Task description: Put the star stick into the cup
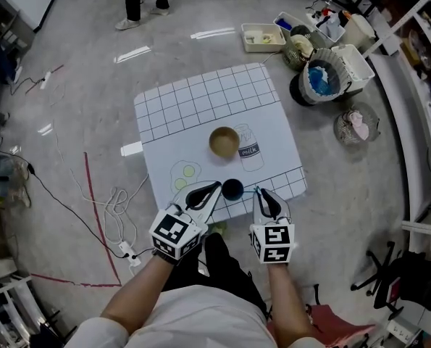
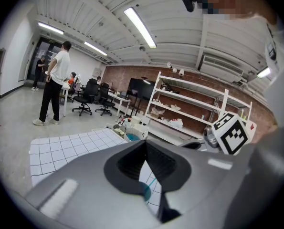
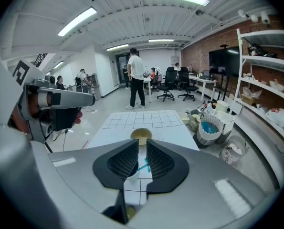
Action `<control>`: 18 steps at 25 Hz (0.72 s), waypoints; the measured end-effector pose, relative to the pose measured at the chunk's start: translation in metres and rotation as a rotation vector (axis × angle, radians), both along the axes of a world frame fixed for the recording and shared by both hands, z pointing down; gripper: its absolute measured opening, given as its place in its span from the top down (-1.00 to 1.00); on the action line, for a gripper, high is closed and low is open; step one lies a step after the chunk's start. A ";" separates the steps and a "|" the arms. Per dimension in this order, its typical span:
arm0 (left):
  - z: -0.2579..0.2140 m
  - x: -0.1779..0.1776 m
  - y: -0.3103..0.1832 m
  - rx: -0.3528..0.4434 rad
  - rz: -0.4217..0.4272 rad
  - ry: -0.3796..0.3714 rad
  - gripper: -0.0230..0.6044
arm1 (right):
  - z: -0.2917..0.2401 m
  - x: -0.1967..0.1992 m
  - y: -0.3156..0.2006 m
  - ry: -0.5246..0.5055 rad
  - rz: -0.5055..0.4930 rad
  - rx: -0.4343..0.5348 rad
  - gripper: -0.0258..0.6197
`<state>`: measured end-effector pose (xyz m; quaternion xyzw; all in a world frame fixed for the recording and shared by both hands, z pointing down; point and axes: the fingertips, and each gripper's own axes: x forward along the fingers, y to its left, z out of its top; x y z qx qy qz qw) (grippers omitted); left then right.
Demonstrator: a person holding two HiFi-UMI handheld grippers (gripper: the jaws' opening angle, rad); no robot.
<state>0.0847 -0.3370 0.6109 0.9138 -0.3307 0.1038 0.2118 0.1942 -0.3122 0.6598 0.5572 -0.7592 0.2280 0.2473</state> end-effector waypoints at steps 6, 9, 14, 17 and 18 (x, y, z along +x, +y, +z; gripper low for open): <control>-0.010 0.002 -0.001 0.020 -0.009 -0.002 0.91 | -0.026 0.010 -0.006 0.035 0.009 0.069 0.80; -0.019 0.001 0.000 0.024 -0.020 -0.007 0.91 | -0.048 0.008 -0.008 0.028 0.005 0.118 0.80; -0.040 -0.006 0.003 0.047 -0.036 -0.009 0.91 | -0.091 -0.002 -0.013 0.006 -0.006 0.212 0.80; -0.054 -0.014 0.012 0.056 -0.042 -0.010 0.91 | -0.117 -0.013 -0.006 -0.010 -0.013 0.253 0.81; -0.060 -0.017 0.014 0.064 -0.045 -0.009 0.91 | -0.124 -0.018 -0.004 -0.019 -0.018 0.265 0.81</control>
